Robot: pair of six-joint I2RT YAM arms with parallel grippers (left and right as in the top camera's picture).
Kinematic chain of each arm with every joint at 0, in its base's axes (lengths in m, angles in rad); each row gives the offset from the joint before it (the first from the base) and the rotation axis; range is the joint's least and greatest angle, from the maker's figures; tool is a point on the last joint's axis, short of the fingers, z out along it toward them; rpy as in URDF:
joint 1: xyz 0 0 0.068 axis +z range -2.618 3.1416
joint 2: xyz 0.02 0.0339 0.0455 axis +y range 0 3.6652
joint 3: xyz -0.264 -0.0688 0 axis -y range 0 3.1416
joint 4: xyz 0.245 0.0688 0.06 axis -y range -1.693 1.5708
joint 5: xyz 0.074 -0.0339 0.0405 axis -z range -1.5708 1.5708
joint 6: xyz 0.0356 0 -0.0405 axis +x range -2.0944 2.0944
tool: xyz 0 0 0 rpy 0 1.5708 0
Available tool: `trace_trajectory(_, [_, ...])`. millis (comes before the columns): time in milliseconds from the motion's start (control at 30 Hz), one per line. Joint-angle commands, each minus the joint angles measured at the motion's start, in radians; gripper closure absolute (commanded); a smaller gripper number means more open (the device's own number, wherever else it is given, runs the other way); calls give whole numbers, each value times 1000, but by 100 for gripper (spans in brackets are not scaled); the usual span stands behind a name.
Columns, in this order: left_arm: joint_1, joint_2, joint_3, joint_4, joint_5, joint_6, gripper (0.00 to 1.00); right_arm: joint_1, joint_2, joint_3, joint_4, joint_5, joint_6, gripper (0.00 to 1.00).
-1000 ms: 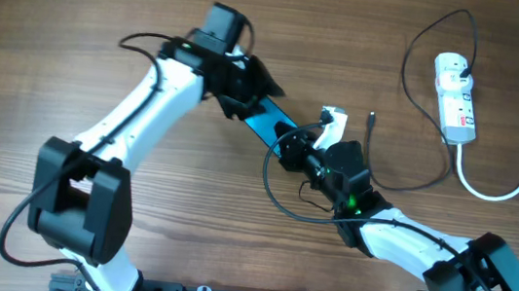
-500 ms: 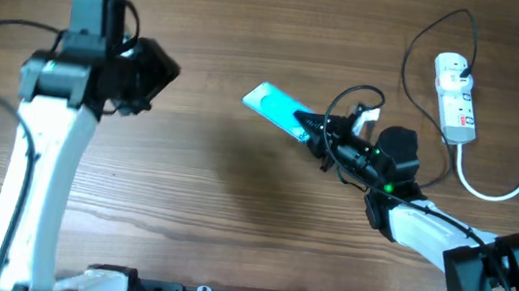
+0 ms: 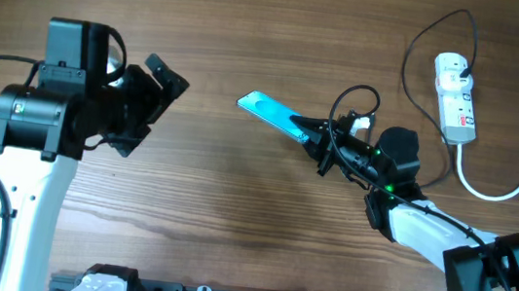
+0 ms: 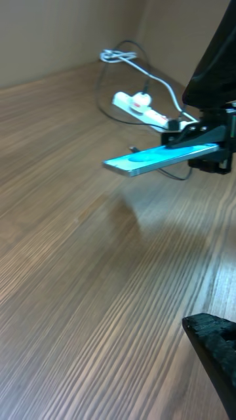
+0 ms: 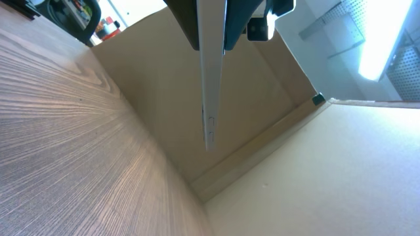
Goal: Plug charger to phone and switch on socket
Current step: 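Release the phone with the left gripper and pull it back, then regrasp the phone's top edge with the left gripper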
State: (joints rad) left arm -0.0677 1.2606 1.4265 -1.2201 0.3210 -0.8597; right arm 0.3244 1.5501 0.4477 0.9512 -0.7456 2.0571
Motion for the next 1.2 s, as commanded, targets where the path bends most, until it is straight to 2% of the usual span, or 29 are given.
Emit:
trace_trajectory(0, [-83, 19, 1, 38, 42, -45, 0, -2, -10, 20, 14, -10, 15, 96])
trace_trajectory(167, [-237, 82, -18, 134, -34, -197, 1, -2, -10, 20, 13, -3, 15, 96])
trace_trajectory(433, [-364, 261, -20, 195, -64, -366, 16, -2, -10, 20, 13, -3, 15, 96])
trace_trajectory(567, [-376, 312, -20, 246, -64, -388, 21, -2, -10, 20, 13, -4, 14, 96])
trace_trajectory(633, [-376, 344, -20, 293, -64, -431, 27, -2, -10, 20, 13, -3, 15, 96])
trace_trajectory(800, [-381, 385, -20, 363, -60, -437, 36, -2, -10, 20, 13, -3, 14, 96])
trace_trajectory(967, [-392, 421, -21, 376, -56, -479, 42, -2, -10, 20, 13, -3, 15, 96])
trace_trajectory(1000, [-392, 423, -21, 378, -48, -491, 44, -2, -10, 20, 13, -3, 15, 96])
trace_trajectory(1067, [-393, 423, -21, 388, -46, -523, 58, -2, -10, 20, -2, 0, 14, 96])
trace_trajectory(1167, [-394, 423, -21, 411, -27, -540, 60, -2, -10, 20, -26, 5, 15, 96])
